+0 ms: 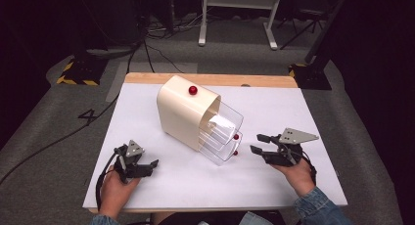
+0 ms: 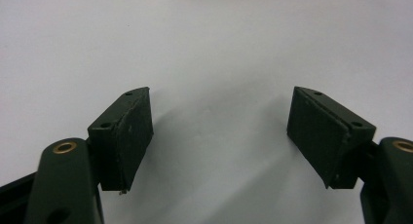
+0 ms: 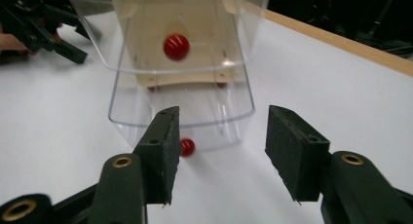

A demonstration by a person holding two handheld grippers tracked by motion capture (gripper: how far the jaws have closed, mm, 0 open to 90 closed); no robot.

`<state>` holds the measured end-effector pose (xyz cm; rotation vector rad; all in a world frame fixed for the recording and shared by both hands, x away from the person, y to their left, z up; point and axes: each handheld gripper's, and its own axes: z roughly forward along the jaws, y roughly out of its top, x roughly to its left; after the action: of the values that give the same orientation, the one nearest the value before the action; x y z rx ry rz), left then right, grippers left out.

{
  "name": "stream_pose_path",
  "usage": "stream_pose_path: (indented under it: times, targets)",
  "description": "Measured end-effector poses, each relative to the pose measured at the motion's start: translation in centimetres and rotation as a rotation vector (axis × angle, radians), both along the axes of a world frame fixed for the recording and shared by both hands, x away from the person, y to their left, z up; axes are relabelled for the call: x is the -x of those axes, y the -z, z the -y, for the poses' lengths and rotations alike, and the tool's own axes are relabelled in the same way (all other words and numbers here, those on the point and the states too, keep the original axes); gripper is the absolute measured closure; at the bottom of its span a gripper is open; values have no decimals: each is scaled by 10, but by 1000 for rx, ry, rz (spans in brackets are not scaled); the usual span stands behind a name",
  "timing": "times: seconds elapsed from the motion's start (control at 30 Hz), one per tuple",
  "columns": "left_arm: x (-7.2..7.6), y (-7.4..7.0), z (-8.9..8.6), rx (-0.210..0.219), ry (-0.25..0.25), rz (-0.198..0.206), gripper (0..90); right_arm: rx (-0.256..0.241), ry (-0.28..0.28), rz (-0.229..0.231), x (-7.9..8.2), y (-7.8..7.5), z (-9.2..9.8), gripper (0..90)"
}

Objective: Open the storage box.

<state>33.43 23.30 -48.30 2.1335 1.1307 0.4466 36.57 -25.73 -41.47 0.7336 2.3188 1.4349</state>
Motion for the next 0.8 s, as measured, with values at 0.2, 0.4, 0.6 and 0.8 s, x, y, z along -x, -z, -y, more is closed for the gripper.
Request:
stream_pose_path:
  times: [0.2, 0.4, 0.6, 0.8]
  targets:
    - [0, 0, 0, 2, -1, 2, 250, 8, 68, -25, 4, 4, 40, 453]
    - [0, 0, 0, 2, -1, 1, 250, 21, 108, -65, 6, 10, 65, 434]
    - [0, 0, 0, 0, 1, 1, 251, 46, 150, -118, 7, 21, 87, 421]
    - [0, 0, 0, 0, 1, 2, 250, 96, 184, -190, 6, 34, 99, 408]
